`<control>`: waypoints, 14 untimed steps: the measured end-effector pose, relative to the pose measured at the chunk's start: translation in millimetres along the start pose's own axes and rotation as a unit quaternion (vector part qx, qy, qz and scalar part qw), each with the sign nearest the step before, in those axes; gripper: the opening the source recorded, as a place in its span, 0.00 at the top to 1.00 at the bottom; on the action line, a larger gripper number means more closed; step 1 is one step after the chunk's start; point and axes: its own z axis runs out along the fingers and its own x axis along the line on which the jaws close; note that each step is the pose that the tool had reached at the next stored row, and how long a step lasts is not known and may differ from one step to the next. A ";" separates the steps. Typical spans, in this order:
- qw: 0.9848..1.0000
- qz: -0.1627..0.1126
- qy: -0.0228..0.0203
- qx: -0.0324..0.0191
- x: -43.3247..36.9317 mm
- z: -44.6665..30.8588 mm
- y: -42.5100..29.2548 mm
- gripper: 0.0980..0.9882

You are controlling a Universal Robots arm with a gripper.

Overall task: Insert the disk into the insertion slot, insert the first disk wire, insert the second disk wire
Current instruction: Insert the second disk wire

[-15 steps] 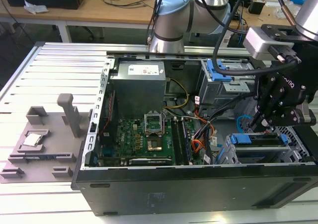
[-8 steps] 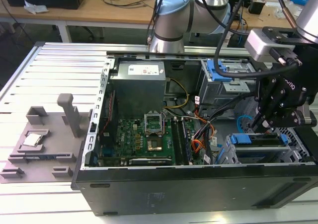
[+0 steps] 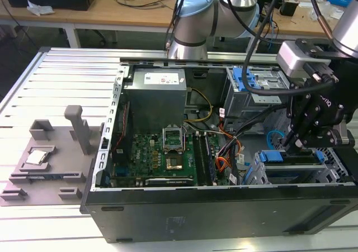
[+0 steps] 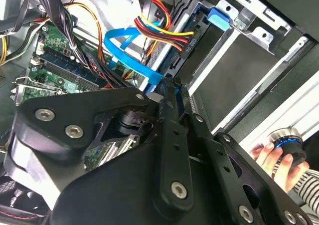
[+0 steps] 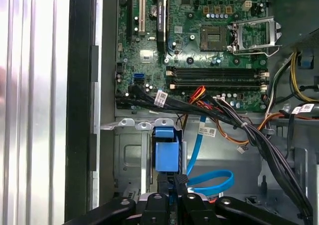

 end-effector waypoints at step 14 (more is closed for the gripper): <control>1.000 0.000 -0.003 0.000 -1.9 6.5 -9.3 0.93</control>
